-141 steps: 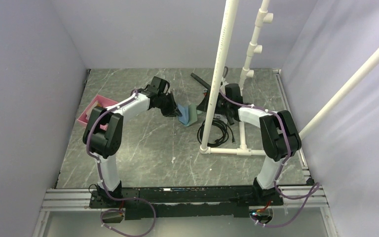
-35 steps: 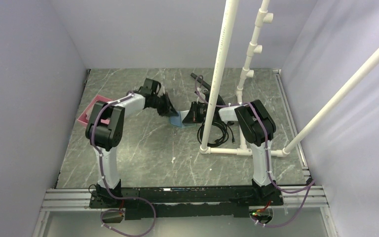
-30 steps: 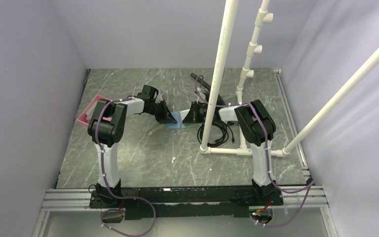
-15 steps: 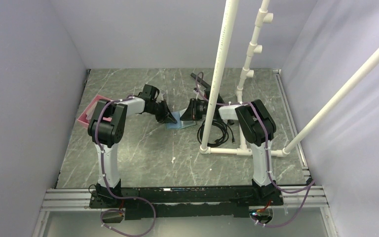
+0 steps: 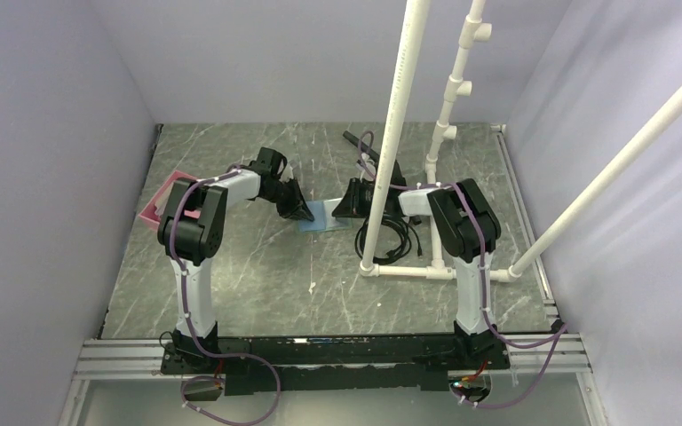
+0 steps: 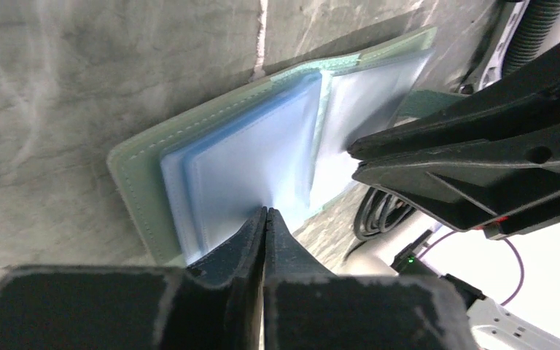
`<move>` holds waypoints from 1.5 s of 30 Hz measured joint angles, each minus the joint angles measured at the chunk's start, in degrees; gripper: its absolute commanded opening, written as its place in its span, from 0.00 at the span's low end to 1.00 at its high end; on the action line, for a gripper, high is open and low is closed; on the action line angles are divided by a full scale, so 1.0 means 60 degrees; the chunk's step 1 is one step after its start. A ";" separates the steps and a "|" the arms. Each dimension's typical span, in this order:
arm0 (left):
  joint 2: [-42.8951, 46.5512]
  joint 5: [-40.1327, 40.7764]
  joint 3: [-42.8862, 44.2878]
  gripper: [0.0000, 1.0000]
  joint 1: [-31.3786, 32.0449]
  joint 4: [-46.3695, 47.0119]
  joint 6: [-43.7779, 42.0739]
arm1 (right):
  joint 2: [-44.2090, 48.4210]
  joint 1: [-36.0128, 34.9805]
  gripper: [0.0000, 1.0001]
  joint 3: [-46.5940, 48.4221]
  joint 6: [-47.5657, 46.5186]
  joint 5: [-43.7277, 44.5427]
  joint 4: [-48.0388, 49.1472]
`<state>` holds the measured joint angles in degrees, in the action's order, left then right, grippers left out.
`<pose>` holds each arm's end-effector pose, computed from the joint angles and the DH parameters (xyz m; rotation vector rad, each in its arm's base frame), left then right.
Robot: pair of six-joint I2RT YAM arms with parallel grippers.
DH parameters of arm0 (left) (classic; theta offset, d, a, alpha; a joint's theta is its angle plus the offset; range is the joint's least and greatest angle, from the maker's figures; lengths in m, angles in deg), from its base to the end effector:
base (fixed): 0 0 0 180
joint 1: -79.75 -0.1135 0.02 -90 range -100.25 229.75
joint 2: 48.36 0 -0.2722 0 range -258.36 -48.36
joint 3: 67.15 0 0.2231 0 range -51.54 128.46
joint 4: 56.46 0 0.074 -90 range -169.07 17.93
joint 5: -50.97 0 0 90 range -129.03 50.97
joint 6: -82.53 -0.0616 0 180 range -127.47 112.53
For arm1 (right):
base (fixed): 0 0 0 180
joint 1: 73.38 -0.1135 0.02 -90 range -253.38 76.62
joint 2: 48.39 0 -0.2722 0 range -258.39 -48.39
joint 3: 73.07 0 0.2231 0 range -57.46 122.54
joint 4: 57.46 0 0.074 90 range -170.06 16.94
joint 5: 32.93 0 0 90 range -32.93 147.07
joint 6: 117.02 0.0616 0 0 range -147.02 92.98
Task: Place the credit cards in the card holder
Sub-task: Open the card holder at the center of the board.
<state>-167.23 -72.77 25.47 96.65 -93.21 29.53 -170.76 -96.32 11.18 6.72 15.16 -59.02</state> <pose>0.3808 -0.1514 0.1416 -0.2877 2.7903 -1.0607 0.3832 0.2068 0.1292 -0.2012 2.3978 1.3263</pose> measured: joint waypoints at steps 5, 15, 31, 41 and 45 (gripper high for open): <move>0.0000 0.0368 0.0408 0.23 -0.0040 -0.0674 -0.0321 | 0.0171 -0.0113 0.23 0.0000 -0.0266 -0.0015 -0.0277; 0.0171 -0.0146 0.0525 0.33 -0.0124 -0.0820 -0.0335 | 0.1260 -0.0546 0.25 0.0026 -0.0550 -0.0058 -0.0623; 0.0368 0.0025 0.0011 0.37 -0.0277 -0.0138 0.0022 | 0.0561 -0.0342 0.25 -0.0324 -0.0109 -0.0040 -0.0117; 0.0211 -0.0055 -0.0113 0.42 -0.0364 -0.0091 0.0066 | 0.0408 -0.0259 0.25 -0.0393 -0.0168 0.0197 -0.0149; 0.0317 -0.0062 -0.0080 0.54 -0.0357 -0.0124 0.0018 | 0.0448 -0.0262 0.27 -0.0339 -0.0237 0.0197 -0.0270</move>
<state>-165.33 -73.14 24.99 94.51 -93.96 29.64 -168.07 -97.89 9.14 5.30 16.34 -60.63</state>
